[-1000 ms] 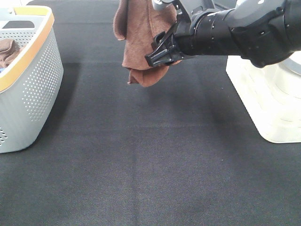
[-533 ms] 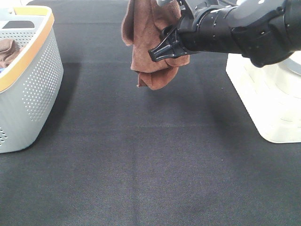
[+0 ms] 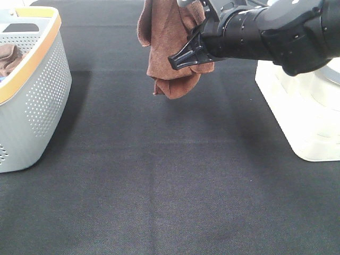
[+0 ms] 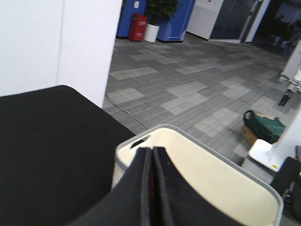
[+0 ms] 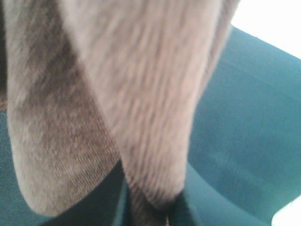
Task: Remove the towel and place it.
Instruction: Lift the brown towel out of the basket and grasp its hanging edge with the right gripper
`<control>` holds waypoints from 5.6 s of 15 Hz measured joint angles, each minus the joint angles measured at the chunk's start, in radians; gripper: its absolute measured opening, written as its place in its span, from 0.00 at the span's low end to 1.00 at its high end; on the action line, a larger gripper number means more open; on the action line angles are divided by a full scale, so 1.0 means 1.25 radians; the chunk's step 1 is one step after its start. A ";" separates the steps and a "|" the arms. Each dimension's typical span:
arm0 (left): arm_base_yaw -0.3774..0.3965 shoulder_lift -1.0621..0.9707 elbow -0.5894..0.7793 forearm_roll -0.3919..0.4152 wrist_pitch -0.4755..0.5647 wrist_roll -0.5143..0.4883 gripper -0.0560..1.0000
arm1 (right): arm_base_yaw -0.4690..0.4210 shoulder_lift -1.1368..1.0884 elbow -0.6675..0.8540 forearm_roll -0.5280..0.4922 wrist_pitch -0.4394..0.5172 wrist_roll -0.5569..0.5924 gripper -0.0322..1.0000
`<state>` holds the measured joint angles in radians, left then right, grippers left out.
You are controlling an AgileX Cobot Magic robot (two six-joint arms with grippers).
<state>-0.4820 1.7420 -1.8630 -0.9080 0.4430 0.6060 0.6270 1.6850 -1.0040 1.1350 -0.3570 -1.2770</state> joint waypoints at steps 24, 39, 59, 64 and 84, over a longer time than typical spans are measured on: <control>0.000 0.001 0.000 0.675 0.075 -0.392 0.05 | 0.000 0.000 0.000 0.114 0.137 -0.112 0.43; 0.000 0.001 0.000 0.738 0.103 -0.431 0.05 | 0.000 -0.023 0.055 0.133 0.111 -0.112 0.23; -0.110 0.002 0.000 0.525 -0.014 -0.431 0.05 | 0.049 -0.005 -0.080 0.230 0.555 -0.203 0.53; -0.115 0.002 0.000 0.524 -0.011 -0.431 0.05 | 0.068 0.020 -0.052 0.232 0.279 -0.178 0.53; -0.115 0.002 0.000 0.701 0.001 -0.430 0.05 | 0.068 0.014 0.053 0.383 -0.025 -0.166 0.54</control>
<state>-0.6260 1.7440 -1.8630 -0.0320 0.4440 0.0680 0.7120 1.7030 -0.9380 1.6140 -0.3880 -1.4840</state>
